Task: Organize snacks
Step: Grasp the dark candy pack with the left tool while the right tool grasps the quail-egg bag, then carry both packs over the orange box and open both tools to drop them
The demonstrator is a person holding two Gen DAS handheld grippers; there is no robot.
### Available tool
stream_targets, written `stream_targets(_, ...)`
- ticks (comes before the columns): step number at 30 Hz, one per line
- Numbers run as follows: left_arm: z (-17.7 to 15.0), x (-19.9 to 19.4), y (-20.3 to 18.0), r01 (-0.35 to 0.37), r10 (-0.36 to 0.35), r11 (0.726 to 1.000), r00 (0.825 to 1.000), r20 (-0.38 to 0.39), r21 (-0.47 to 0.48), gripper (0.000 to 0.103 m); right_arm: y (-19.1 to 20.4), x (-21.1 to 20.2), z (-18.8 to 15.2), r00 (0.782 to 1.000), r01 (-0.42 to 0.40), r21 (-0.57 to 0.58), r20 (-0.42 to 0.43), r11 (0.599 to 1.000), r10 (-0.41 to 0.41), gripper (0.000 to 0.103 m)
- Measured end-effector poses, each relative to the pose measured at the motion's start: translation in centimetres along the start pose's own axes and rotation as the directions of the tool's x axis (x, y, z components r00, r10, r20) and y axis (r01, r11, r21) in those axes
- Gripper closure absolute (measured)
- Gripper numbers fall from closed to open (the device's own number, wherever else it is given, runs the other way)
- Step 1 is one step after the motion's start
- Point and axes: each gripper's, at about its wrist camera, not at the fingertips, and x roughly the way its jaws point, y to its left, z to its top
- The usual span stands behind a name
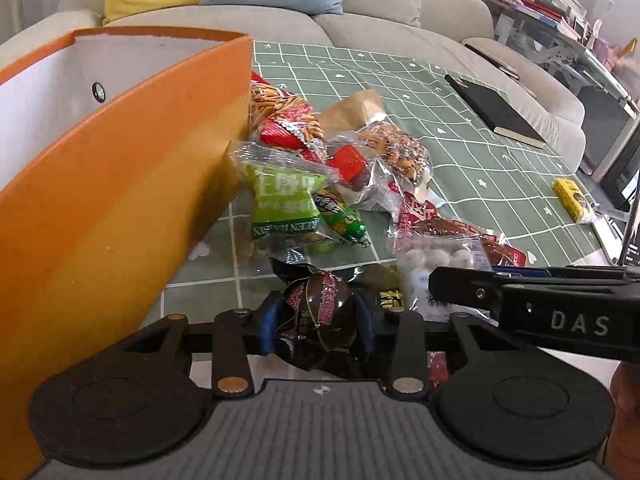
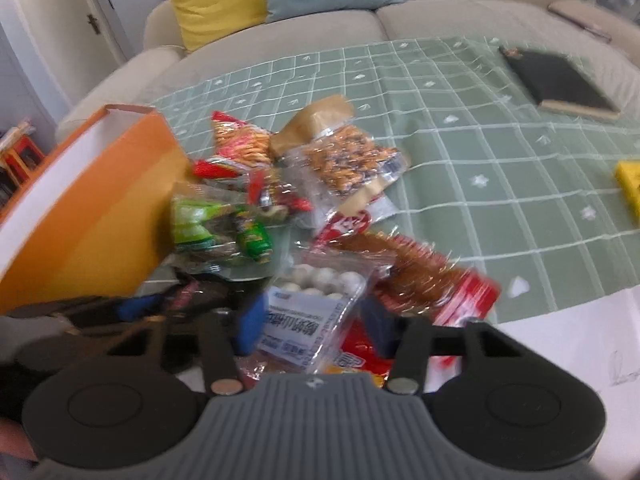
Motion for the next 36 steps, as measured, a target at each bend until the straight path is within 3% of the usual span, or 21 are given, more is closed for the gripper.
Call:
stream_targets(4, -0.1, -0.3, -0.1, -0.004, 0.004, 1.000, 1.000, 0.007, -0.011, 0.062, -0.2, -0.4, 0.1, 1.000, -0.011, 0.018, 0.024, 1.000, 0.011, 0.081)
stream_targets(8, -0.2, -0.7, -0.3, -0.023, 0.023, 1.000, 1.000, 0.013, -0.010, 0.062, -0.1, -0.8, 0.2, 0.999, -0.027, 0.013, 0.045, 1.000, 0.026, 0.089)
stream_targets(15, -0.4, -2.0, -0.6, -0.055, 0.055, 0.998, 0.998, 0.035, -0.015, 0.062, 0.4, -2.1, 0.3, 0.993, -0.061, -0.021, 0.099, 0.998, 0.063, 0.093)
stream_targets(26, -0.9, -5.2, -0.7, -0.129, 0.132, 0.991, 0.988, 0.083, -0.042, 0.063, 1.6, -4.2, 0.0, 0.989, -0.050, -0.086, 0.133, 0.995, 0.061, 0.095)
stream_targets(36, -0.7, -9.6, -1.1, -0.146, 0.153, 0.988, 0.971, 0.183, -0.052, 0.063, 3.0, -6.5, -0.1, 0.986, -0.046, -0.140, 0.155, 0.989, 0.067, 0.096)
